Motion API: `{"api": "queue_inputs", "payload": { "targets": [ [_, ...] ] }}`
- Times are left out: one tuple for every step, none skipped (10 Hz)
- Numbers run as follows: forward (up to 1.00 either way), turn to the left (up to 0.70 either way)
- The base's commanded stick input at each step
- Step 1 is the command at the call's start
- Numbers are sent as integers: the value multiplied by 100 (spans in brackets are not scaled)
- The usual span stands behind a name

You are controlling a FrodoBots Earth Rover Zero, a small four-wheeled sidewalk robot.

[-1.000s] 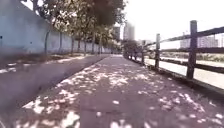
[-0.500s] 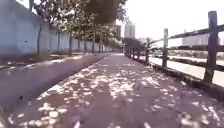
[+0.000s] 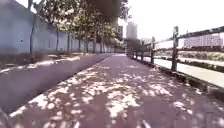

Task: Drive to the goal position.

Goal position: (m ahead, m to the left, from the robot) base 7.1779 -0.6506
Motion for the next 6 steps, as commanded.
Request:
{"api": "queue_inputs", "payload": {
  "targets": [
    [100, 0],
    [100, 0],
    [100, 0],
    [100, 0],
    [100, 0],
    [100, 0]
  ]
}}
